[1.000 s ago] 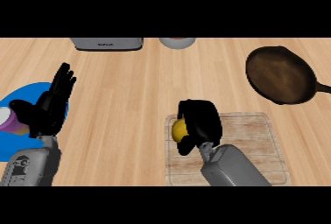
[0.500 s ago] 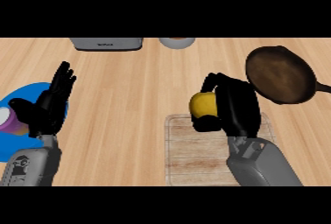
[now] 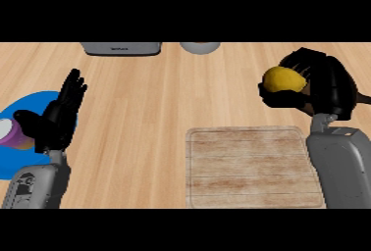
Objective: Pick the lemon from the cutting board and place it in the pan
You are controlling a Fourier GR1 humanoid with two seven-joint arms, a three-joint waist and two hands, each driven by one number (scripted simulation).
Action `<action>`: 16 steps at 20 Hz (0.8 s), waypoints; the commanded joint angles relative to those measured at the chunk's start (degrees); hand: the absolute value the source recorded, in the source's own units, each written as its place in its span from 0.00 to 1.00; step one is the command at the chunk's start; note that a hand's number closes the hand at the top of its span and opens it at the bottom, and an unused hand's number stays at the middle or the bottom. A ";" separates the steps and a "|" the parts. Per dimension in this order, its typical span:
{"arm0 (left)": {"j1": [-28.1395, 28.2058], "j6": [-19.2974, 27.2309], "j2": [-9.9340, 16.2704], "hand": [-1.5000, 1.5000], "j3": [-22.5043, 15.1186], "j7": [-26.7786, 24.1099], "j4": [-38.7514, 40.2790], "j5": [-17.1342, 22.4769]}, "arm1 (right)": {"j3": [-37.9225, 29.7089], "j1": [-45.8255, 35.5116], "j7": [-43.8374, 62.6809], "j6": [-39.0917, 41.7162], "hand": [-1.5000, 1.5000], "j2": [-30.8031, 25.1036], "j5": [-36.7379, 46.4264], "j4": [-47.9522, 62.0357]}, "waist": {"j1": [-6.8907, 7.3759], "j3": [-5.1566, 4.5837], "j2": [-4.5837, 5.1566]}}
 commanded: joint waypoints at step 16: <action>-2.51 -0.17 -1.52 0.50 -1.98 0.64 0.20 -0.74 | -20.64 -15.51 -35.73 -19.96 1.00 -20.29 -2.04 59.53 | 3.57 0.28 1.48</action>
